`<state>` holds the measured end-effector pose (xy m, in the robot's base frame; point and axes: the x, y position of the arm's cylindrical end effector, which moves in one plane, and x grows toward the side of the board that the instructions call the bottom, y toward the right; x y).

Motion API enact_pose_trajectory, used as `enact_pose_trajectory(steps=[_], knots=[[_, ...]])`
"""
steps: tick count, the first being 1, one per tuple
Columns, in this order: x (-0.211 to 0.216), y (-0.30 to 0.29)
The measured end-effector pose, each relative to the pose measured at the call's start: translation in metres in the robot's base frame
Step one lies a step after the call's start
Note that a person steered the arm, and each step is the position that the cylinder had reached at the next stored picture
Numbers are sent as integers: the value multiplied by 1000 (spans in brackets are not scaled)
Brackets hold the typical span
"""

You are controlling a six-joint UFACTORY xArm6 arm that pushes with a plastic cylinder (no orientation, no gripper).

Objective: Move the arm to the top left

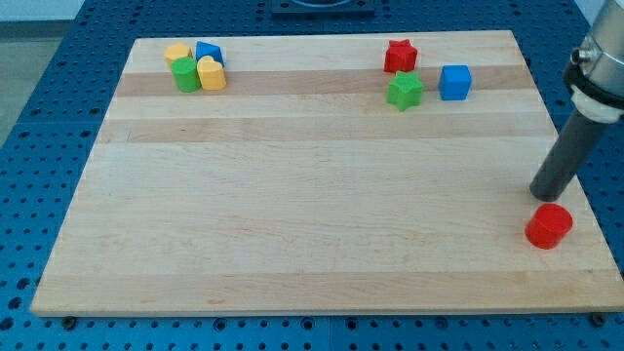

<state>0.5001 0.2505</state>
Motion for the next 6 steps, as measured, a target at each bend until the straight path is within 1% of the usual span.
enact_pose_trajectory(steps=[3,4,5,6], knots=[[40,0],[44,0],[38,0],[16,-23]])
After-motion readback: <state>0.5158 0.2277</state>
